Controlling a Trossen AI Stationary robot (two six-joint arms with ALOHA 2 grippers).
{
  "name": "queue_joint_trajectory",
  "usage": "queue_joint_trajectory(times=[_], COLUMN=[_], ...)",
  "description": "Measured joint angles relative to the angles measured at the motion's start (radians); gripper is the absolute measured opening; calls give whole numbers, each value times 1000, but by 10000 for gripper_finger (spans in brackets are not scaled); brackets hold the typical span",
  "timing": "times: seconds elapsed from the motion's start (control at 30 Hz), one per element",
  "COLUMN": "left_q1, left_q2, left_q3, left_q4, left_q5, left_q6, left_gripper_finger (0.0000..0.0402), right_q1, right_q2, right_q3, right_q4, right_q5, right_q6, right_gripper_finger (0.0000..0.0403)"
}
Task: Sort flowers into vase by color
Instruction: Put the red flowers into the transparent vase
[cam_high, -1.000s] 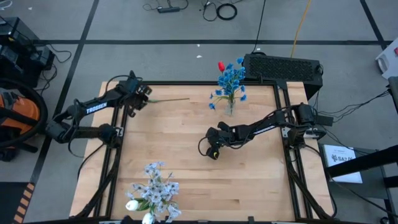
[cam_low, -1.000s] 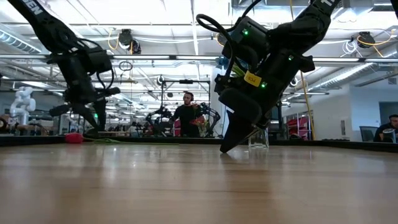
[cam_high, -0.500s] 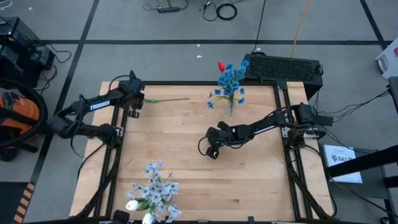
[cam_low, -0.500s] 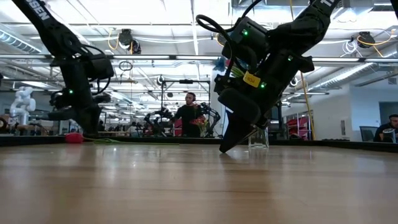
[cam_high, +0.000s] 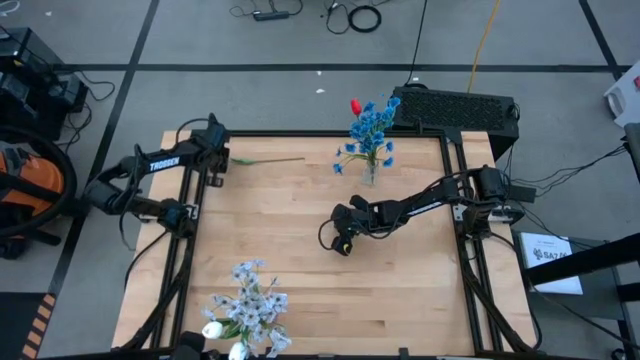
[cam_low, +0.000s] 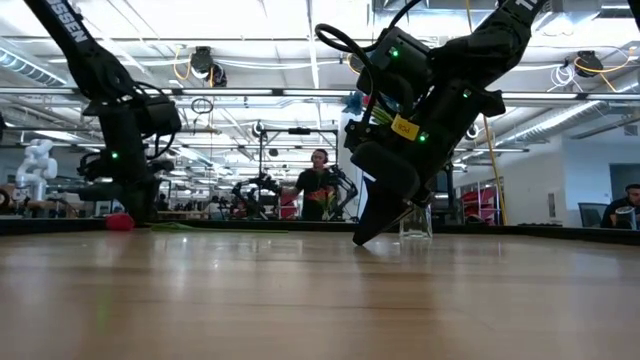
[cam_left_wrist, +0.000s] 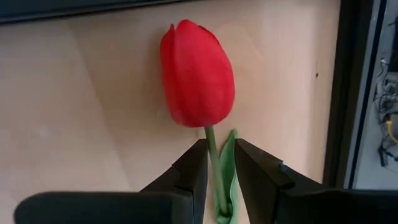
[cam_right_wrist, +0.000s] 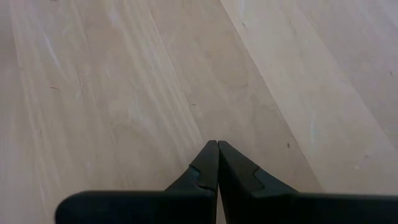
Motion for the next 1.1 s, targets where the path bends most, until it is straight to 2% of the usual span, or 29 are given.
queue_joint_trajectory(times=[0.43,0.6,0.7,0.8,0.93,1.1], left_q1=[37,38,44,54,54,50], left_q2=[111,114,114,115,115,101], left_q3=[12,13,13,13,13,12], left_q4=[72,73,72,67,39,31], left_q5=[48,80,98,120,127,141], left_q6=[4,189,213,214,266,372], left_gripper_finger=[86,86,84,65,14,10], right_q1=[0,0,0,1,4,16], right_q2=[-1,-1,-1,-1,-1,-1], right_q3=[1,1,1,1,1,1], right_q4=[-8,-8,-6,-5,-5,-5], right_q5=[-3,-3,-3,-2,0,5], right_q6=[27,36,38,38,38,43], right_gripper_finger=[0,0,0,0,0,0])
